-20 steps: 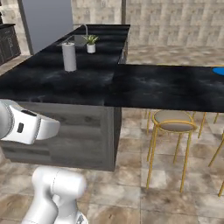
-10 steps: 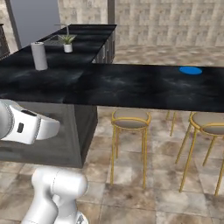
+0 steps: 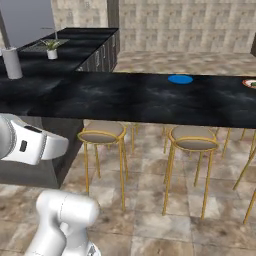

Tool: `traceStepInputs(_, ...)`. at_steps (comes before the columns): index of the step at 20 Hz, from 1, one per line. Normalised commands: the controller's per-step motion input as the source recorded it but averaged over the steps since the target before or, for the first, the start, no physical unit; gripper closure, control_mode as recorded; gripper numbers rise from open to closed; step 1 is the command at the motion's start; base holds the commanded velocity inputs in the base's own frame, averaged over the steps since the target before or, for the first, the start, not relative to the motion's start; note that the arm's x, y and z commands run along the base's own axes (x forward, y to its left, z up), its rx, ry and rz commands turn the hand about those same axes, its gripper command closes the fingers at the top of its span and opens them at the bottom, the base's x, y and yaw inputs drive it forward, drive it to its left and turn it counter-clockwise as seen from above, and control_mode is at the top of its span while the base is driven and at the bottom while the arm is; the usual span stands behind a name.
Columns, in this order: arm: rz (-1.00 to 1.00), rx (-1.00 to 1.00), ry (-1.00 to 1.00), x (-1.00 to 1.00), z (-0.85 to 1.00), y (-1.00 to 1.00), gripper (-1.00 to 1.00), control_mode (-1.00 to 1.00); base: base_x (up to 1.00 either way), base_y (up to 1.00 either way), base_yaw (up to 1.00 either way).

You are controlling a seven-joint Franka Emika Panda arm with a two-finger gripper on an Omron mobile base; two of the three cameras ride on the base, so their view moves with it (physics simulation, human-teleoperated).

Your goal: Transport the steak and cucumber to the fridge. Place the steak on the rack containing meat and place the cucumber on the rack containing the vegetable, ensuring meats and vegetables are on different racks.

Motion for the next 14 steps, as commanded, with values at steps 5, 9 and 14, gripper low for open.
traceStepInputs(5,0.00,0.00,0.00,0.00,0.00,0.00,-1.00,1.00,0.00,-1.00,0.00)
traceStepInputs(9,0.00,0.00,0.00,0.00,0.00,0.00,-1.00,1.00,0.00,-1.00,0.00)
traceStepInputs(14,0.00,0.00,0.00,0.00,0.00,0.00,-1.00,1.00,0.00,-1.00,0.00)
